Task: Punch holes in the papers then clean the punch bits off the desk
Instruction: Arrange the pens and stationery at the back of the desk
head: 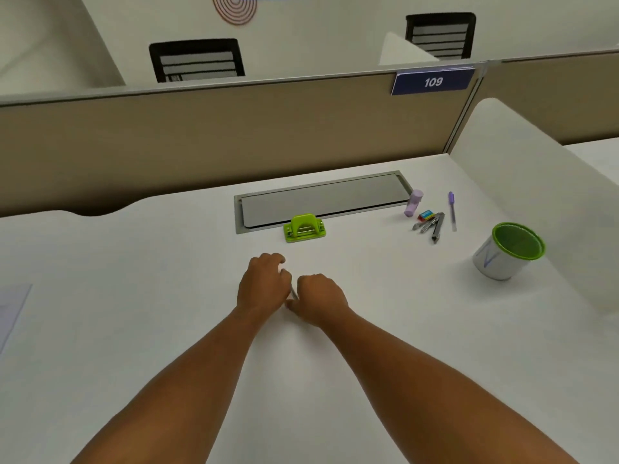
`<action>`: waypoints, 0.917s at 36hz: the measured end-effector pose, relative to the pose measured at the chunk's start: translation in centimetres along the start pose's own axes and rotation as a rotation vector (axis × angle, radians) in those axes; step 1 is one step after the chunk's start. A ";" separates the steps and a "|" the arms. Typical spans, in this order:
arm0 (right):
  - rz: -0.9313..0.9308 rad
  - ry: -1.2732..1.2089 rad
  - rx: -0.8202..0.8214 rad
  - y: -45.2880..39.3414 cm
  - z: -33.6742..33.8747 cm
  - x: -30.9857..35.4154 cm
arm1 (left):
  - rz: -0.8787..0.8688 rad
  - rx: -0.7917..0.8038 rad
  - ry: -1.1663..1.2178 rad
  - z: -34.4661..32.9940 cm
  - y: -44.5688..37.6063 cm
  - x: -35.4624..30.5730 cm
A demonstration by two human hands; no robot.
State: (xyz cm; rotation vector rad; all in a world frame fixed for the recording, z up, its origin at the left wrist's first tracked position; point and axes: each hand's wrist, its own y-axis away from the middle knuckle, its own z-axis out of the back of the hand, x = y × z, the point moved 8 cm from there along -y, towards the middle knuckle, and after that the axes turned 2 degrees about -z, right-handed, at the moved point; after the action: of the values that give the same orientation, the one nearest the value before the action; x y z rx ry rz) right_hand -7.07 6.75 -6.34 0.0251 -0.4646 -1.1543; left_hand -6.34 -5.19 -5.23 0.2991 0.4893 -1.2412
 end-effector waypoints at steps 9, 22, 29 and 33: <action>-0.176 -0.069 -0.018 0.3 0.1 -1.8 | -0.044 0.052 -0.053 -0.5 2.0 1.1; -0.493 -0.072 -0.259 -0.1 12.2 -18.5 | -0.314 0.178 -0.044 -5.6 -0.6 -8.9; -0.641 -0.123 -0.380 -1.3 17.1 -25.3 | -0.413 0.187 -0.030 -8.3 -3.7 -14.8; -0.690 -0.167 -0.373 -2.8 18.1 -27.8 | -0.461 0.178 -0.027 -9.6 -5.6 -17.3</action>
State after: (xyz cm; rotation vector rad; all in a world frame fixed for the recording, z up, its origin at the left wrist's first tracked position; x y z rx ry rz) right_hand -25.08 34.05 -0.10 -0.2546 -0.3892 -1.9190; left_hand -17.67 11.99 -4.38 0.3296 0.4380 -1.7411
